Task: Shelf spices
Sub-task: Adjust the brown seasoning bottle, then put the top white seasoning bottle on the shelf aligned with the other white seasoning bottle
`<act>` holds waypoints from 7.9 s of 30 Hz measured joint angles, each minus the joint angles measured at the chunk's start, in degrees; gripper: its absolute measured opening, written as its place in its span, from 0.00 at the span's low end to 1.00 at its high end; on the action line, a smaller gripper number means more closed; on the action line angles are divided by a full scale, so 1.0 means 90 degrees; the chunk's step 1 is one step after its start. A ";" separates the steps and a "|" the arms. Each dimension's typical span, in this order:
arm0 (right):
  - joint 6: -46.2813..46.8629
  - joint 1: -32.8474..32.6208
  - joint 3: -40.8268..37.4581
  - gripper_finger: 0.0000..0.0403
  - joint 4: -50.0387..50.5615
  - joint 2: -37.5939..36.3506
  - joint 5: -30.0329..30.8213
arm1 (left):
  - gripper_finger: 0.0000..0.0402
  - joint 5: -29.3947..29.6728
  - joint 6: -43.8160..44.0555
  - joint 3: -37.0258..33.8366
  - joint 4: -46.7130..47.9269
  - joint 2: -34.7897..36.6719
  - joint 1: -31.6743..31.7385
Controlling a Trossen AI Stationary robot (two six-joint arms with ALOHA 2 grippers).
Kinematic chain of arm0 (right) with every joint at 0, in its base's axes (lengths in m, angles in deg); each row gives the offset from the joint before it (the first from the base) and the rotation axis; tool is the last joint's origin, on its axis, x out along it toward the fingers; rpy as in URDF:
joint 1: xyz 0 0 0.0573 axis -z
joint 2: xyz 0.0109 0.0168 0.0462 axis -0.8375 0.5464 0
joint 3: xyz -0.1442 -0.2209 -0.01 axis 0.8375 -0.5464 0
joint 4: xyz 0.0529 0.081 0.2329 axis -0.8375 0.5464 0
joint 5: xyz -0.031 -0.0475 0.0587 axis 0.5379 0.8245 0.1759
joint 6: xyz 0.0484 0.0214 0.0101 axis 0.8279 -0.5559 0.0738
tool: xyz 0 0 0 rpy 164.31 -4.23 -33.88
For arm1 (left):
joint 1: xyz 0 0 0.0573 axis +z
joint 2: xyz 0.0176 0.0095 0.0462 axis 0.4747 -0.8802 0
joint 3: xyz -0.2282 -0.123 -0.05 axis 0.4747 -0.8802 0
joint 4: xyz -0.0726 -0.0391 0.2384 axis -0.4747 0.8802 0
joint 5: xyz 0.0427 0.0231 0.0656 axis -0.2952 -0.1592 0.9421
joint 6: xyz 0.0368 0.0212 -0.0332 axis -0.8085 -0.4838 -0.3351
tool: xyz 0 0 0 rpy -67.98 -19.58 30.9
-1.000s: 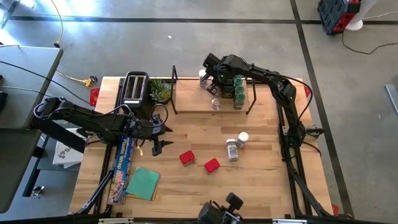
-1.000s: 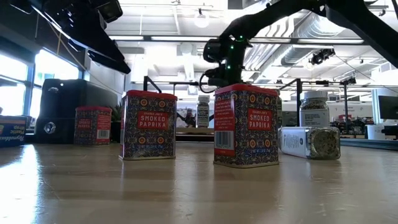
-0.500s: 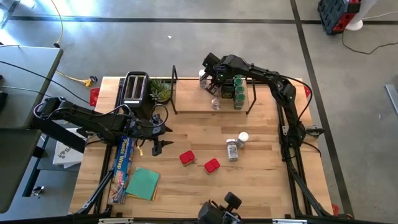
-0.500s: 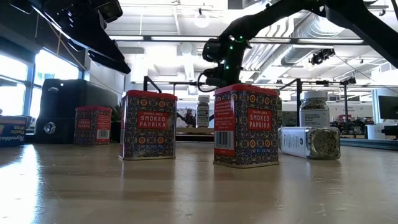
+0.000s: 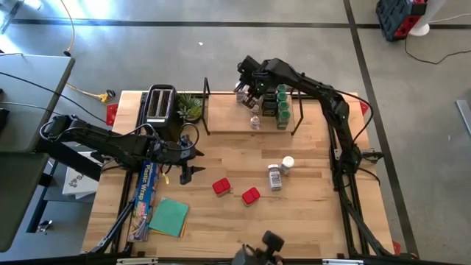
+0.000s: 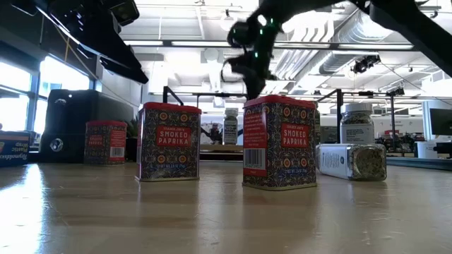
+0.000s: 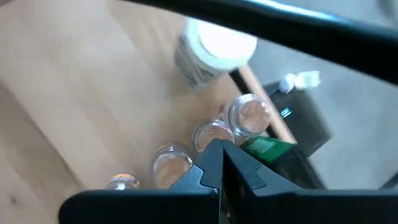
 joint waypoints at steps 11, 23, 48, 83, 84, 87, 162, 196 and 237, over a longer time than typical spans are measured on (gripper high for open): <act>-0.1221 -0.2294 -0.1470 0.00 -0.0643 -0.1894 0.0268 | 0.66 0.0746 0.0223 0.0000 0.0398 0.0000 -0.0437; 0.2109 -0.4395 -0.5052 0.02 -0.2489 -0.3635 -0.0865 | 0.66 0.1053 -0.0255 0.0000 -0.0024 0.0000 -0.0631; 0.2588 -0.3736 -0.6243 0.71 0.1114 -0.3667 -0.0946 | 0.66 0.0427 -0.0338 0.0000 -0.0276 0.0000 -0.0389; 0.3905 -0.3318 -0.6529 0.65 -0.0546 -0.3676 -0.1124 | 0.66 0.0467 -0.0289 0.0000 -0.0312 0.0000 -0.0389; 0.3848 -0.3303 -0.6529 0.62 -0.0547 -0.3676 -0.1122 | 0.66 0.0465 -0.0288 0.0000 -0.0312 0.0000 -0.0391; 0.3567 -0.3277 -0.6529 0.50 -0.0563 -0.3679 -0.1118 | 0.66 0.0466 -0.0284 0.0000 -0.0312 0.0000 -0.0391; 0.0700 -0.2966 -0.5951 0.39 -0.1209 -0.3655 -0.1872 | 0.66 0.0430 -0.0274 0.0000 -0.0346 -0.0002 -0.0389; 0.4731 -0.2685 -0.5262 0.67 0.0509 -0.3655 -0.1932 | 0.66 0.0428 -0.0277 0.0000 -0.0311 -0.0002 -0.0389; 0.1648 -0.2775 -0.6201 0.44 -0.1335 -0.3659 -0.1925 | 0.66 0.0432 -0.0272 0.0000 -0.0317 -0.0002 -0.0389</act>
